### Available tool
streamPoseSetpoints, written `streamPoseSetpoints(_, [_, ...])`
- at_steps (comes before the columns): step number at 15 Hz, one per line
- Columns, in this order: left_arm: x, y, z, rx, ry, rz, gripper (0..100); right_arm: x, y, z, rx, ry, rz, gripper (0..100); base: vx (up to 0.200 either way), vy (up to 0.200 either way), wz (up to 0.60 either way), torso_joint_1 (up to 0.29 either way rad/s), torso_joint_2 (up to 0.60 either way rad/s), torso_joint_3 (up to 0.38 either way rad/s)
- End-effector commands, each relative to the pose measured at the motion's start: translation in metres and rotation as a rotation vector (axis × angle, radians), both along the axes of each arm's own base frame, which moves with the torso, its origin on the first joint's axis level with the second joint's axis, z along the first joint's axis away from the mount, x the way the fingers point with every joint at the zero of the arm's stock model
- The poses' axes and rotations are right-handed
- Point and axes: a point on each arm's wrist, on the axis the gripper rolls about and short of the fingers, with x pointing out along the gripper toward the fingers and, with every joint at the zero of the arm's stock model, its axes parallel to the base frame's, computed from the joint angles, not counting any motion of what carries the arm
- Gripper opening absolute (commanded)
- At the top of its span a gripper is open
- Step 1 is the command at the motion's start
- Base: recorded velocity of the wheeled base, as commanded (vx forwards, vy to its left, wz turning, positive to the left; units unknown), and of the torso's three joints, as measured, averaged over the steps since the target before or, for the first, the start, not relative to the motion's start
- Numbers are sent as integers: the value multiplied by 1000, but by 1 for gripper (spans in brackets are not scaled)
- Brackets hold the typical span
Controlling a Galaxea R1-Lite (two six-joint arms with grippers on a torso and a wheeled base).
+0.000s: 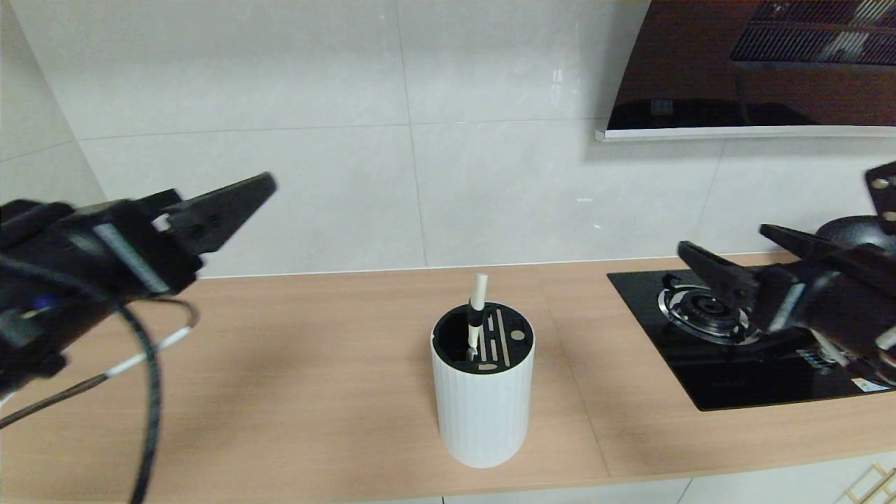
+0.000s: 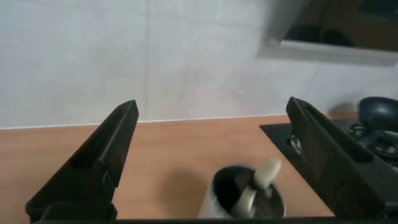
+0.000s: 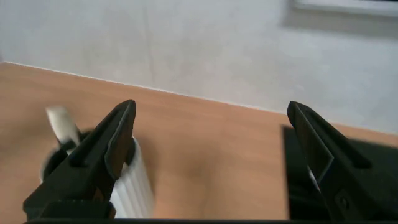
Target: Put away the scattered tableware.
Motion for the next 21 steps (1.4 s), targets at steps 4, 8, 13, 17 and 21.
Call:
streamPoseSetpoints(4, [-151,87,-53,12,-4,95,100,-130,-80,-27,58,-119,-148,100,0,0,0,0,0,0])
streamPoseSetpoints(8, [-195,98,-75,-15,-91,207,100,-192,-102,-64,50,-104,-214,100,0,0,0,0,0,0])
streamPoseSetpoints(13, [-198,93,-95,-2,-52,450,100,-201,-98,-89,75,-59,-364,100,0,0,0,0,0,0])
streamPoseSetpoints(17, [-199,84,-126,25,-42,546,100,-207,-92,-111,75,-78,-418,100,0,0,0,0,0,0])
streamPoseSetpoints(21, [-167,84,-186,123,111,552,100,-193,-93,-139,39,-51,-433,100,0,0,0,0,0,0])
